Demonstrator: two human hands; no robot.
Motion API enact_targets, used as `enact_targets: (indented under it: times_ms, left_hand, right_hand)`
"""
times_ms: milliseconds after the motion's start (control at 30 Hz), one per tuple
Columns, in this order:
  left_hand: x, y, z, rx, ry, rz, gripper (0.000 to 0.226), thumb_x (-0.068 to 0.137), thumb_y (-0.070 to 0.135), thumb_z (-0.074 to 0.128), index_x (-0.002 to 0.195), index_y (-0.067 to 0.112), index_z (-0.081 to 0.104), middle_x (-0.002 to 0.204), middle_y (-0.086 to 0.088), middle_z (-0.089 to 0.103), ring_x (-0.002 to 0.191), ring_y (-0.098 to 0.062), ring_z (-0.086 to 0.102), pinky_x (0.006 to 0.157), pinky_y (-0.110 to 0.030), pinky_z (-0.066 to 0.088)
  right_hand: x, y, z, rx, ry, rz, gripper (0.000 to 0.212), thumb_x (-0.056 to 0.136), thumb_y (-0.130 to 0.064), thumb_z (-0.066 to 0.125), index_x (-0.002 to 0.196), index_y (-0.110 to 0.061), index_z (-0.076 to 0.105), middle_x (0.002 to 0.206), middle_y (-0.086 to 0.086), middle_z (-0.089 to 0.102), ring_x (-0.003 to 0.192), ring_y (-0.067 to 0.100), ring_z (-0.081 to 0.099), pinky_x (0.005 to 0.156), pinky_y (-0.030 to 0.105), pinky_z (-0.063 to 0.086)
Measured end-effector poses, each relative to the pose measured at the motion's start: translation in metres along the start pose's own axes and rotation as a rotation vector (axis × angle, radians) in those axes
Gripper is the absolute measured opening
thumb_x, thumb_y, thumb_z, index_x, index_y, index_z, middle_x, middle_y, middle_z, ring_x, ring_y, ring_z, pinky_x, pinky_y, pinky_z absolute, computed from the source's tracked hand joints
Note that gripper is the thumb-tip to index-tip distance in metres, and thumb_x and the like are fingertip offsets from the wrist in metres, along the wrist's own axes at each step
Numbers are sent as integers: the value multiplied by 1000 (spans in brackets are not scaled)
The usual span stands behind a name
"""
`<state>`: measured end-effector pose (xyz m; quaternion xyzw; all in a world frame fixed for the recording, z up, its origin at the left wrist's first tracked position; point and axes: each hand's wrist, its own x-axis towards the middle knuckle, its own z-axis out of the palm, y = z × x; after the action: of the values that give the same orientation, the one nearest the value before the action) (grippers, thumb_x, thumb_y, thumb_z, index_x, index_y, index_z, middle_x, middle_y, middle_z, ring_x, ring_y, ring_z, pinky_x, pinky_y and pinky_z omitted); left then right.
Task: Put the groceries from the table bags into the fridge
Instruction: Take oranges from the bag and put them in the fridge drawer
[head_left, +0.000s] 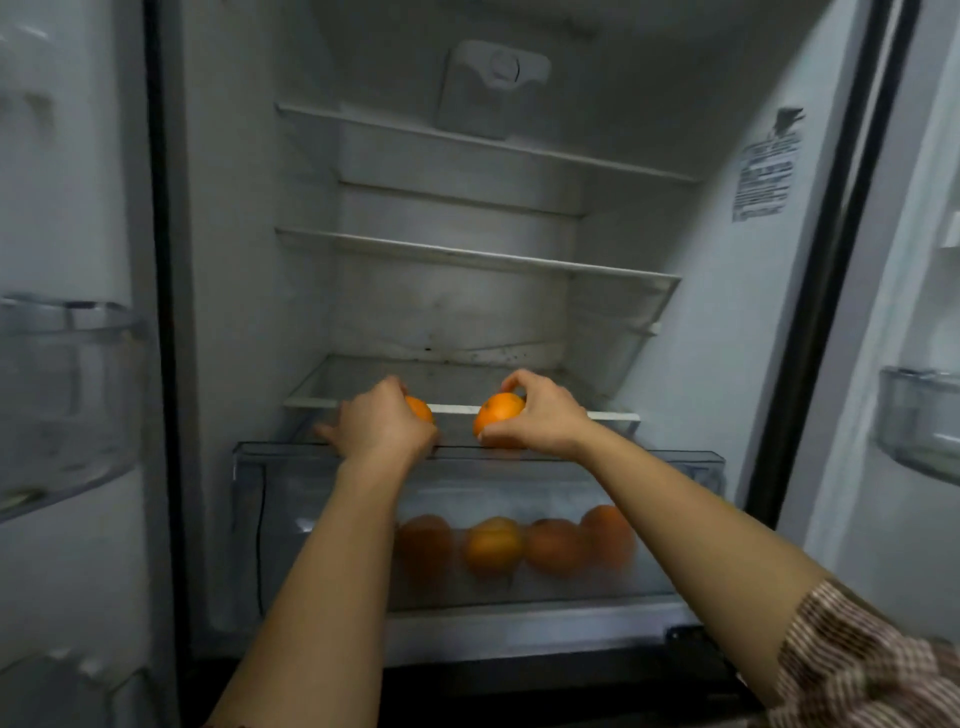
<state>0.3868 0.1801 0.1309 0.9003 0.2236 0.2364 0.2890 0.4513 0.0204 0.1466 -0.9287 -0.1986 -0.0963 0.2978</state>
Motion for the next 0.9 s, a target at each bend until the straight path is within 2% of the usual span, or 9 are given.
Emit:
enact_targets:
  times_ms: [67, 233, 300, 367, 467, 600, 733, 800, 900]
  left_hand:
    - [10, -2, 1, 84, -79, -23, 34, 68, 28, 66, 101, 23, 59, 104, -6, 64, 104, -31, 57, 100, -50, 39]
    - [39, -7, 7, 176, -328, -116, 39, 52, 28, 68, 88, 14, 71, 88, -11, 73, 84, -31, 70, 85, -44, 55]
    - [44, -8, 8, 179, -557, -210, 18, 66, 22, 73, 74, 6, 70, 67, -12, 72, 72, -27, 70, 75, -35, 57]
    - [47, -9, 9, 223, -732, -270, 23, 87, 19, 60, 70, 4, 64, 57, -10, 66, 66, -25, 64, 61, -27, 52]
    - [45, -4, 5, 301, -753, -195, 20, 94, 18, 50, 82, 6, 60, 78, -11, 58, 77, -28, 56, 67, -31, 47]
    - [35, 4, -3, 336, -790, -156, 23, 96, 21, 46, 106, 9, 63, 111, -16, 63, 70, -27, 51, 63, -31, 43]
    - [33, 1, 1, 230, -654, -185, 25, 89, 26, 50, 88, 4, 64, 85, -16, 62, 73, -31, 60, 80, -33, 52]
    - [30, -2, 4, 207, -397, -135, 29, 83, 31, 53, 94, 5, 61, 93, -12, 64, 87, -33, 65, 83, -35, 54]
    - [18, -5, 9, 231, 75, 48, 27, 87, 32, 52, 92, 7, 60, 94, -10, 61, 92, -36, 62, 68, -33, 45]
  right_hand:
    - [12, 2, 5, -8, -105, 15, 50, 66, -37, 79, 110, -24, 59, 105, 0, 60, 95, 19, 59, 80, 33, 50]
    - [30, 4, 11, 5, -394, 48, 23, 74, -19, 77, 91, -5, 68, 82, 14, 74, 65, 18, 64, 64, 28, 58]
    - [35, 8, 13, -47, -454, 72, 15, 80, -22, 73, 87, -10, 67, 73, 6, 68, 62, 17, 61, 55, 24, 51]
    - [40, 12, 15, -63, -510, 119, 17, 86, -24, 65, 93, -8, 67, 78, 10, 67, 67, 24, 61, 60, 32, 52]
    - [39, 14, 16, -28, -663, 178, 29, 96, -17, 48, 113, -2, 66, 103, 19, 69, 87, 29, 65, 75, 39, 54]
    - [34, 10, 15, 59, -816, 254, 34, 100, -16, 37, 120, -3, 61, 121, 15, 65, 110, 30, 64, 94, 47, 52]
    - [32, 10, 17, 58, -677, 171, 33, 96, -15, 44, 115, 2, 64, 99, 11, 72, 91, 28, 69, 77, 40, 55]
    - [27, 9, 18, 98, -409, 53, 27, 92, -13, 49, 102, 3, 68, 90, 18, 72, 75, 28, 68, 66, 37, 54]
    - [12, 9, 16, -38, 21, -182, 22, 90, -19, 51, 92, -9, 70, 87, 11, 70, 78, 27, 64, 66, 36, 50]
